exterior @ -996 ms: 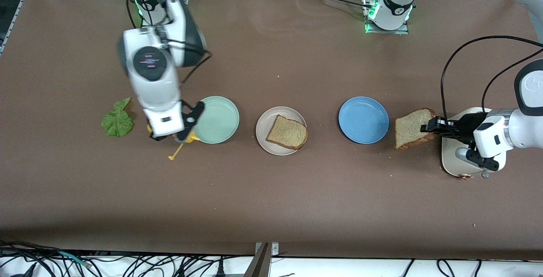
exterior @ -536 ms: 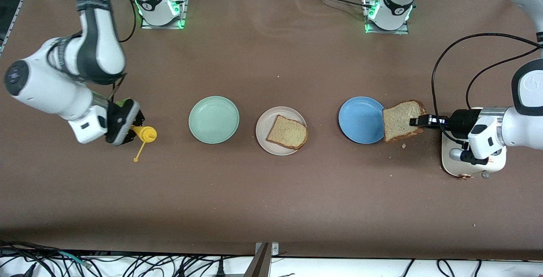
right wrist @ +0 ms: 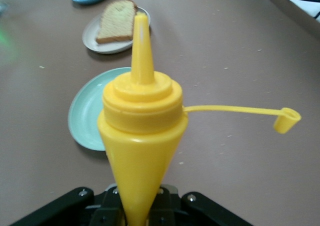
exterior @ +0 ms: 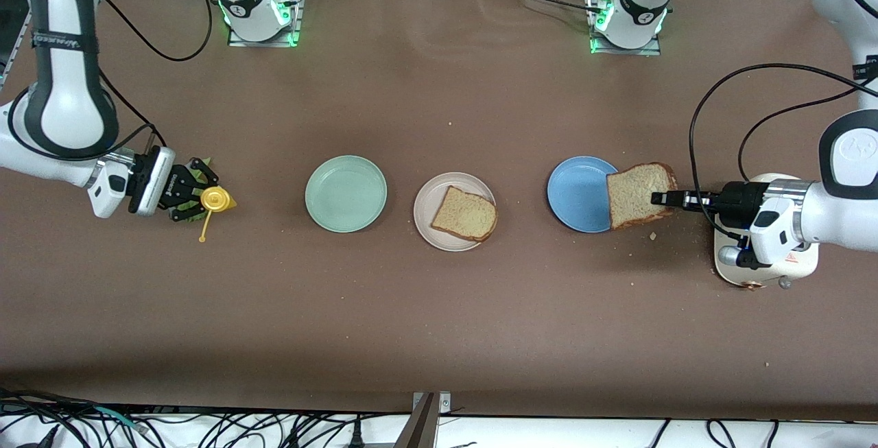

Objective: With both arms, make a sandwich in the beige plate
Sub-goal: 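Set the mustard bottle down and open the right gripper, then grasp the green lettuce leaf with the right gripper, then lift the lettuce and carry it to the beige plate with the right gripper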

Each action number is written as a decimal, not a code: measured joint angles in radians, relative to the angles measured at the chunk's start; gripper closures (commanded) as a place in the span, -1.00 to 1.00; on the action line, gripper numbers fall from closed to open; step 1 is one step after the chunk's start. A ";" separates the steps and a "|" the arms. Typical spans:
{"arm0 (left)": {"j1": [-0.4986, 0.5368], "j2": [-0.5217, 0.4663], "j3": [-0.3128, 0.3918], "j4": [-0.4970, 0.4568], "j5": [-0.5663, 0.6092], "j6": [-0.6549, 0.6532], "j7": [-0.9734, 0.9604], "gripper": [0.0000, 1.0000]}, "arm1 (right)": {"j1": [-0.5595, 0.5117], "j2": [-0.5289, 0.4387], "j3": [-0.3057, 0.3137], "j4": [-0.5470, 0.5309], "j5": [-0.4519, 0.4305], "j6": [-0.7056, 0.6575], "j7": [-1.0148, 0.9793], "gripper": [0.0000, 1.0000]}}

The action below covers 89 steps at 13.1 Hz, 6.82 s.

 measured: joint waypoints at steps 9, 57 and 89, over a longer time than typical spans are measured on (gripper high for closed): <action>0.039 0.063 0.001 -0.002 -0.155 -0.057 0.005 1.00 | -0.134 0.231 0.015 -0.043 0.251 -0.265 -0.471 1.00; 0.039 0.074 0.001 -0.002 -0.157 -0.060 0.017 1.00 | -0.279 0.099 0.293 -0.129 -0.752 0.555 1.543 -0.18; 0.039 0.084 0.000 -0.002 -0.158 -0.060 0.018 1.00 | -0.219 -0.002 0.880 0.342 -0.665 0.255 2.932 1.00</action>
